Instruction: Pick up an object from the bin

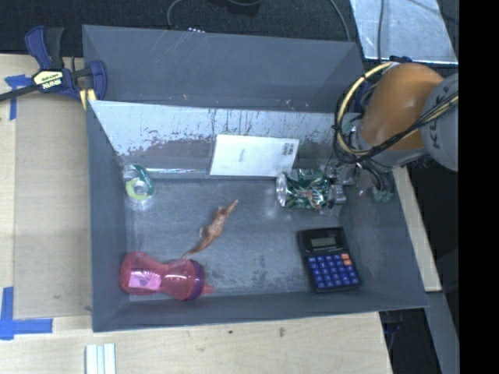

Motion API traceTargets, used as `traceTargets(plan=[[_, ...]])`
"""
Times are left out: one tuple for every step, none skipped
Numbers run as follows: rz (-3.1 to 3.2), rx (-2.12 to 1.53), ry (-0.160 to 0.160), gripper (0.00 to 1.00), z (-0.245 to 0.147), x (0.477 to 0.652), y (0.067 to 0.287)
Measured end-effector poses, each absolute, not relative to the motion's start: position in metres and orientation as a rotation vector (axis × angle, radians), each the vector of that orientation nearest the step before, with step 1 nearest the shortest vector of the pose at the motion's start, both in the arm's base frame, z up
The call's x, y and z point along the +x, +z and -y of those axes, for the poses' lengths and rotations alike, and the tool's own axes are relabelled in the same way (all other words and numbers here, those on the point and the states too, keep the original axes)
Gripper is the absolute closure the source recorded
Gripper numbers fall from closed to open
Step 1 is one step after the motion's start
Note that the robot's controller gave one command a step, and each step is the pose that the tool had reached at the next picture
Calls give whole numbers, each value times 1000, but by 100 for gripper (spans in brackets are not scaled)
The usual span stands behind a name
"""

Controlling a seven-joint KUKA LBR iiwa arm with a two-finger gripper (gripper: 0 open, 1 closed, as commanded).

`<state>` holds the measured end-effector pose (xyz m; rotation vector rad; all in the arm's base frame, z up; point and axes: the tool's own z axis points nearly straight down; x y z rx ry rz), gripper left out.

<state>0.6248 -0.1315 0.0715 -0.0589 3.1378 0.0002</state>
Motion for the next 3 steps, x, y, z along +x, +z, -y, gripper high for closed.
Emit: traceTargets(plan=[[-3138, -40, 0, 100, 130, 625, 72], [-3140, -35, 2, 100, 130, 624, 75], [-3138, -37, 1, 100, 130, 624, 88]])
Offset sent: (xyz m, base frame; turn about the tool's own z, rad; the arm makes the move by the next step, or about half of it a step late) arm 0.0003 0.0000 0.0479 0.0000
